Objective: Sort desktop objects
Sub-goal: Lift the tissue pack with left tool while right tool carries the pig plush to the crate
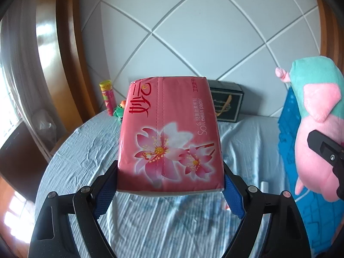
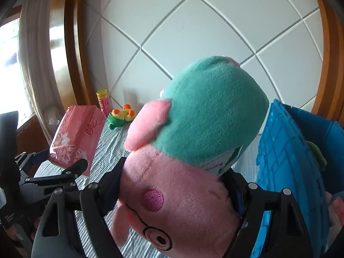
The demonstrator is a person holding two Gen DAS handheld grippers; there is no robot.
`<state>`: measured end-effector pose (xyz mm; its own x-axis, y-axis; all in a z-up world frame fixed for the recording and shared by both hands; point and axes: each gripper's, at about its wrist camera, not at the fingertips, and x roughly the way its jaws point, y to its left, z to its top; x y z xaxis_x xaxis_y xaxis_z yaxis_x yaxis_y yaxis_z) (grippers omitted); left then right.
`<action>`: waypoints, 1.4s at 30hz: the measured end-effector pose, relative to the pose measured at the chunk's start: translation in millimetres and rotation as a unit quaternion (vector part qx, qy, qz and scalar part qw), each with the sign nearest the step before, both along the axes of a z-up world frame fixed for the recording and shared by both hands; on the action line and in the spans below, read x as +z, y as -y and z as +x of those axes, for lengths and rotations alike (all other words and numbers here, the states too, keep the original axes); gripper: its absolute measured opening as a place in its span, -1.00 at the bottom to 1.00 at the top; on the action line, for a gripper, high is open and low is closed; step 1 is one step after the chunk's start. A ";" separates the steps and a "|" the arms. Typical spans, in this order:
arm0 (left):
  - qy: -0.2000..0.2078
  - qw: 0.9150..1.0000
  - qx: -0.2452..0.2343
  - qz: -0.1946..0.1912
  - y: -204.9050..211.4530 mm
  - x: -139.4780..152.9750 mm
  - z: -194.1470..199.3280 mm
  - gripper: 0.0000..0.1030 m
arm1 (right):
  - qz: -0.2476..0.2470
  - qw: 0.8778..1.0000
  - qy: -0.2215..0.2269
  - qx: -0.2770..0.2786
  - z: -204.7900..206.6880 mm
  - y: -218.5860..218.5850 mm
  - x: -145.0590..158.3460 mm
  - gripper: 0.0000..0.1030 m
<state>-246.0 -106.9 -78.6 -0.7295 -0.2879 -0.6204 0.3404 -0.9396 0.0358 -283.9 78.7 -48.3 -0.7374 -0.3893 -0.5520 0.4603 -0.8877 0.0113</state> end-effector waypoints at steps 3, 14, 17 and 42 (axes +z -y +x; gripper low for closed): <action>-0.016 1.000 -0.016 -0.002 -14.5 11.5 17.1 0.68 | -0.001 1.000 -0.019 -0.009 24.9 -15.9 12.4 0.59; -0.068 0.991 -0.110 0.020 -77.4 47.1 80.7 0.68 | 0.010 0.992 -0.081 -0.100 120.4 -83.6 50.2 0.59; -0.083 0.987 -0.134 0.011 -109.3 60.6 89.9 0.68 | 0.004 0.987 -0.099 -0.126 145.3 -118.0 66.6 0.59; -0.057 0.979 -0.197 -0.013 -469.0 69.7 45.7 0.68 | 0.001 0.976 -0.090 -0.197 127.8 -498.6 69.0 0.59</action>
<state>-200.3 362.1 -8.9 -0.8508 0.0157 -0.5252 -0.0455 -0.9980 0.0438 -156.1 577.3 20.7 -0.9150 -0.0547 -0.3997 0.0775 -0.9961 -0.0411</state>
